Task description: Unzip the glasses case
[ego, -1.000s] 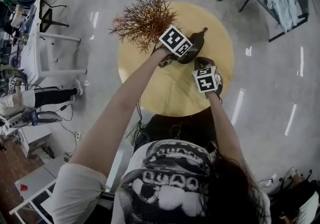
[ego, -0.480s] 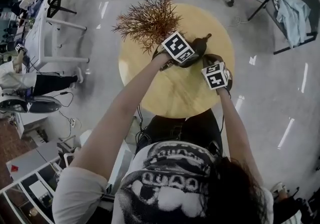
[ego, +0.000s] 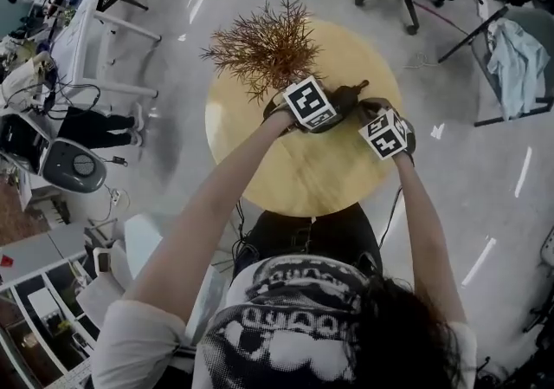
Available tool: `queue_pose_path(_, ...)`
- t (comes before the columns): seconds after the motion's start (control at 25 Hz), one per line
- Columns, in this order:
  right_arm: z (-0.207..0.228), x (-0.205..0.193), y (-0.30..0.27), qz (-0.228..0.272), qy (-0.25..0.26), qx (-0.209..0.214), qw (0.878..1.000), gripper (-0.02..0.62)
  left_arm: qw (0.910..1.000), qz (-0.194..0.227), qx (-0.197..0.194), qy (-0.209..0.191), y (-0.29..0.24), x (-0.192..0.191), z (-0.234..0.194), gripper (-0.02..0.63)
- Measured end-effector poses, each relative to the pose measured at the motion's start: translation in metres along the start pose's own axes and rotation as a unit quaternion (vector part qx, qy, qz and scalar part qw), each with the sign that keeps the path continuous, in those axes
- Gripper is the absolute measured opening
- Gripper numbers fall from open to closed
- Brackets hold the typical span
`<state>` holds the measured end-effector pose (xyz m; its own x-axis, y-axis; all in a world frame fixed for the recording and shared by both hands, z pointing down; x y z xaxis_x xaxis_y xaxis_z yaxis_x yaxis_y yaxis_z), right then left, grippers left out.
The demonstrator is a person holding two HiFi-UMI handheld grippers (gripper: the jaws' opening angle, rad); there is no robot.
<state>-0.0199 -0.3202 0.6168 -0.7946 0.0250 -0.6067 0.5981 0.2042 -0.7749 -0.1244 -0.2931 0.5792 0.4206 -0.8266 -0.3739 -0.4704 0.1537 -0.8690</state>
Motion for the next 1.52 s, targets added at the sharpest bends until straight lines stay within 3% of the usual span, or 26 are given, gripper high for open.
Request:
queue_pose_path(0.36, 0.028, 0.008, -0.01, 0.011, 0.127, 0.083, 0.988, 0.002, 0.9996, 0.005, 0.025, -0.007, 0.0, 0.001, 0.006, 0.244)
queue_pose_path(0.48, 0.033, 0.013, -0.015, 0.008, 0.181, 0.104, 0.978, 0.003, 0.9993, 0.009, 0.035, -0.007, 0.0, 0.001, 0.006, 0.244)
queue_pose_path(0.68, 0.037, 0.022, -0.021, 0.003, 0.292, 0.11, 0.95, 0.005, 0.9989, 0.011, 0.046, -0.004, -0.002, 0.0, 0.006, 0.245)
queue_pose_path(1.04, 0.04, 0.027, -0.028, 0.003, 0.346, 0.119, 0.931, 0.006, 0.998, 0.003, 0.063, -0.007, -0.002, 0.002, 0.007, 0.25)
queue_pose_path(1.2, 0.039, 0.025, -0.026, 0.009, 0.311, 0.115, 0.944, 0.009, 0.9978, 0.019, 0.063, 0.002, -0.004, -0.002, 0.006, 0.253)
queue_pose_path(1.36, 0.037, 0.016, -0.02, 0.022, 0.228, 0.102, 0.968, 0.038, 0.9964, 0.055, 0.061, 0.019, -0.003, -0.004, 0.005, 0.264)
queue_pose_path(1.52, 0.026, -0.001, -0.003, 0.031, 0.152, 0.086, 0.984, 0.082, 0.9902, 0.111, 0.08, 0.028, 0.004, -0.013, 0.012, 0.261)
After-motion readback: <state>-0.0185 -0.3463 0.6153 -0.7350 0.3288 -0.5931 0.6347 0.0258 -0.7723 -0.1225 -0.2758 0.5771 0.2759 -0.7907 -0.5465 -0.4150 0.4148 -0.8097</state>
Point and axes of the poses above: the fingertips, and each gripper's own axes: y backward along the fingers, z to its right, x out of its top, the point moved 6 cm from there along y, backward along the fingers, and after that the axes turned 11 degrees about y, right-handed, at the moved point
